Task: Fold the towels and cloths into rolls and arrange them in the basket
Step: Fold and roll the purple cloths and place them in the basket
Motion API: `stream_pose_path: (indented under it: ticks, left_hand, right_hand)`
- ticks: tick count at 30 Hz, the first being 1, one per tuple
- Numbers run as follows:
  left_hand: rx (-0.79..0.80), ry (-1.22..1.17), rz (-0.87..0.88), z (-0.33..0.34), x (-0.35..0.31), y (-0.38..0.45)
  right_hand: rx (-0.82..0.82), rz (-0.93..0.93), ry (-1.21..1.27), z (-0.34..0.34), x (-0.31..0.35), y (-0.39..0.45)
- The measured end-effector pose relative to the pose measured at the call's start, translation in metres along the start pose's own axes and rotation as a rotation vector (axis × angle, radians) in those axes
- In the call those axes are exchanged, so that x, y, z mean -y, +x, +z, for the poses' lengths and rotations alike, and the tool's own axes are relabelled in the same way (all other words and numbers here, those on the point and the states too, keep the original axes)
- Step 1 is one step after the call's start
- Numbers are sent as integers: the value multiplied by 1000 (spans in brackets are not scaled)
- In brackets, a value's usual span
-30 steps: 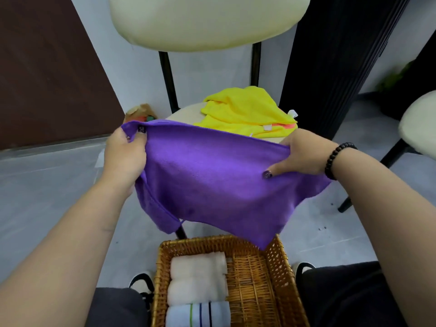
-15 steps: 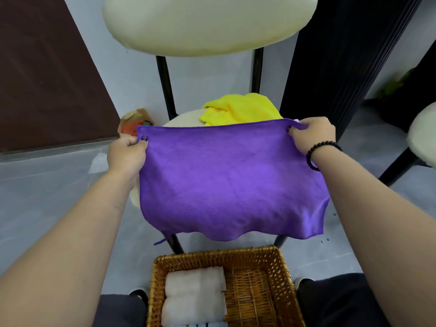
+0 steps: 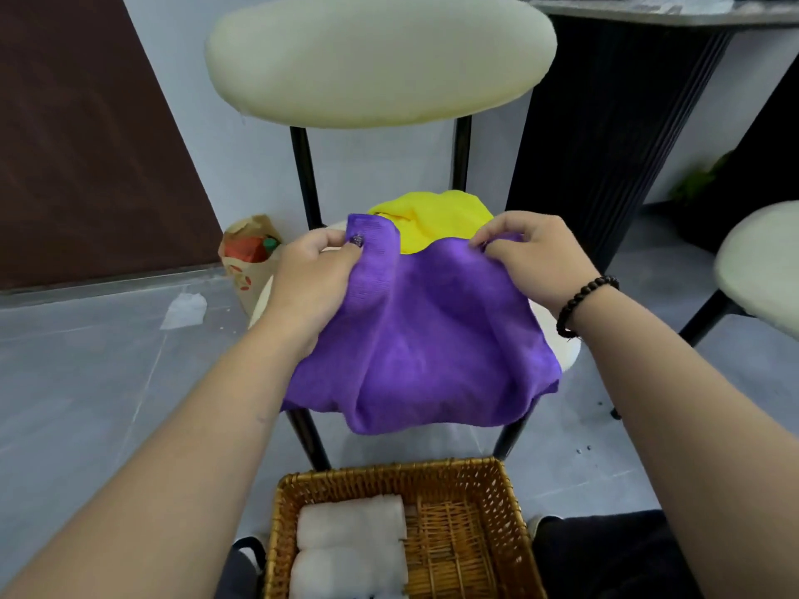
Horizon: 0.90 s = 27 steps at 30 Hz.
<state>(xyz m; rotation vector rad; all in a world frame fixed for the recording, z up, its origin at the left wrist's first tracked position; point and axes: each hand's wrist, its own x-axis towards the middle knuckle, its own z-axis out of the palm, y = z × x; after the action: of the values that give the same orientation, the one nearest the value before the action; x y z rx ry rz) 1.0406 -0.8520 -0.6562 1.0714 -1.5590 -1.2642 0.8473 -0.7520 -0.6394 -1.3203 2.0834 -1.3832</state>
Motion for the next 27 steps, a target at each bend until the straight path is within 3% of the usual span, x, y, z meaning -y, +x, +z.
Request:
stream_pose_path:
  ticks: [9, 13, 16, 19, 23, 25, 27]
  left_hand:
    - [130, -68, 44, 3, -17, -56]
    - [97, -37, 37, -8, -12, -61]
    - [-7, -44, 26, -20, -13, -55]
    - [-86, -29, 17, -28, -12, -48]
    - [-104, 15, 47, -30, -10, -42]
    - [-149, 73, 96, -35, -9, -35]
    - [-246, 308, 174, -45, -6, -25]
  right_hand:
    - [351, 105, 215, -10, 34, -66]
    - [293, -1, -3, -12, 23, -68]
    - [115, -27, -203, -20, 13, -60]
    - [54, 27, -131, -23, 12, -53]
    - [202, 90, 36, -20, 18, -50]
    - [137, 48, -112, -23, 16, -46]
    - [34, 0, -331, -28, 10, -38]
